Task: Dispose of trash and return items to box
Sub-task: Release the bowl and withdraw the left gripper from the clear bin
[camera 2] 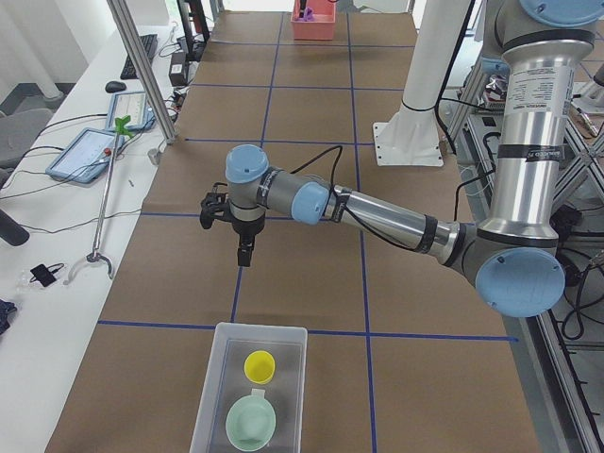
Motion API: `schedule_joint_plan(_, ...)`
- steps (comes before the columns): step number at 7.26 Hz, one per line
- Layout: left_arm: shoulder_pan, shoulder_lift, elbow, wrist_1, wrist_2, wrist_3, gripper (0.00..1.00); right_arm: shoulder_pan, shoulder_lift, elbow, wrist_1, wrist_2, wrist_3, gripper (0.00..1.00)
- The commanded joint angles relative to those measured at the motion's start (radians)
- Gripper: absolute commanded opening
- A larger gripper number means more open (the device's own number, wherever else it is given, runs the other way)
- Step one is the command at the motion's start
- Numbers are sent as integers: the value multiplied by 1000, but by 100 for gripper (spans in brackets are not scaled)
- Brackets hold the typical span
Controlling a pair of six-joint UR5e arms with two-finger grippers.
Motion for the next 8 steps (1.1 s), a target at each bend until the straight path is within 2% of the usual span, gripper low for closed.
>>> schedule_joint_plan(1, -1, 37, 8, 2, 3, 111, 97, 37, -3, 54, -181, -11, -180, 100)
schedule_joint_plan(2, -7, 43, 8, 3, 3, 185, 97, 37, -7, 49, -188, -24, -206, 100)
schedule_joint_plan(8, -9, 66, -5, 0, -8, 184, 98, 35, -6, 32, -188, -28, -206, 100)
